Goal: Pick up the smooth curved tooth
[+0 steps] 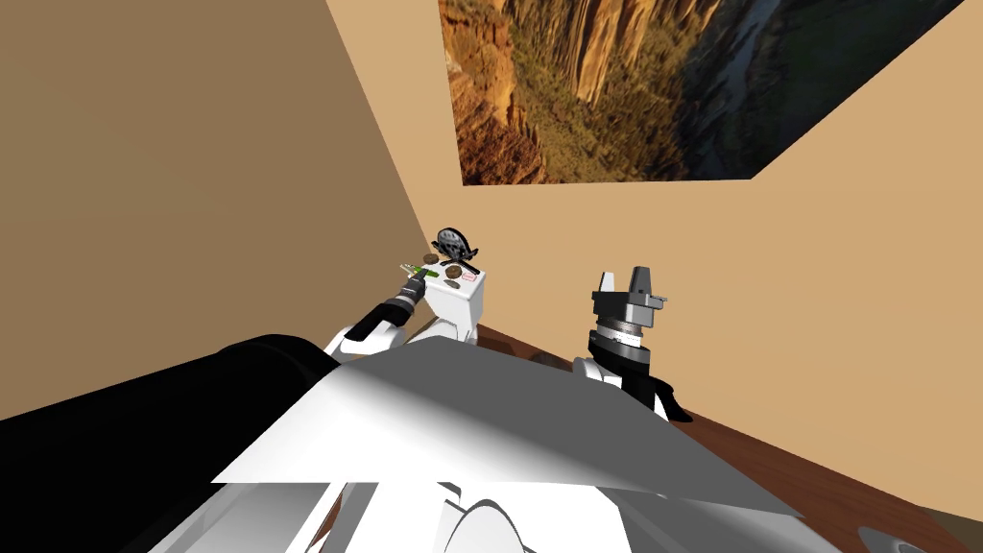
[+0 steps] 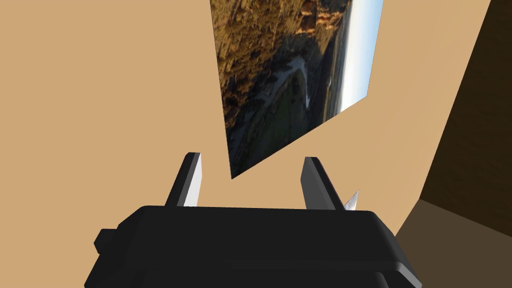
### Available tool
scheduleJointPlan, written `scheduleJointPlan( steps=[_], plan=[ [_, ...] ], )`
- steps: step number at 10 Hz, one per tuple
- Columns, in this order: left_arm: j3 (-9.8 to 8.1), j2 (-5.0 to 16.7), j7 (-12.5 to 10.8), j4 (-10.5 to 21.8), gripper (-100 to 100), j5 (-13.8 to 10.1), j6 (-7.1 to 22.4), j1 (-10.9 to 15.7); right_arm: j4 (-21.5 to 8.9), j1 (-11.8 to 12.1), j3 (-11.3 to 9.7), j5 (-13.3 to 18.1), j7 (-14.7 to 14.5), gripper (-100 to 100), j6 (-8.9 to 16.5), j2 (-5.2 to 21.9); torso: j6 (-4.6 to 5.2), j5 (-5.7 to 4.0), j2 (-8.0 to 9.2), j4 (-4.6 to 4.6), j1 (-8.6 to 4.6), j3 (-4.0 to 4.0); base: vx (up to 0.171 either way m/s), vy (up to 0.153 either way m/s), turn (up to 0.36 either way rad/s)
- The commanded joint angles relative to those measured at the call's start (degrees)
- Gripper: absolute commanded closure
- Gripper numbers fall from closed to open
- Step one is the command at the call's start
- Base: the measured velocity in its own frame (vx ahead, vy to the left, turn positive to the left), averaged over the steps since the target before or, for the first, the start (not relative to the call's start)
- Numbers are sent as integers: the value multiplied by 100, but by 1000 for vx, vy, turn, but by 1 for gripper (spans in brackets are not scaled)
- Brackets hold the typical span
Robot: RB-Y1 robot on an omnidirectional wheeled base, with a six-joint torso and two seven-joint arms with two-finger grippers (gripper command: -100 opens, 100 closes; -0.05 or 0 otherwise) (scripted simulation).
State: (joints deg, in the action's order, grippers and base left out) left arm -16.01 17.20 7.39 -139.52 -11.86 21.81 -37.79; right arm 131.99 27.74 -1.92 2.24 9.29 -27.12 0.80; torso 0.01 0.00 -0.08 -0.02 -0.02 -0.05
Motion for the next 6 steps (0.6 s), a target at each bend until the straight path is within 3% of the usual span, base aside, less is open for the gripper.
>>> scheduleJointPlan(
  steps=[1,6],
  plan=[
    [-99,92,14,44,-100,-81,286,-26,0,0,0,0,0,0,0,0,0,0,0,0,0,0,33,2,0],
    [-266,246,20,51,-100,-220,958,-98,0,0,0,0,0,0,0,0,0,0,0,0,0,0,32,-7,-2]
  ],
)
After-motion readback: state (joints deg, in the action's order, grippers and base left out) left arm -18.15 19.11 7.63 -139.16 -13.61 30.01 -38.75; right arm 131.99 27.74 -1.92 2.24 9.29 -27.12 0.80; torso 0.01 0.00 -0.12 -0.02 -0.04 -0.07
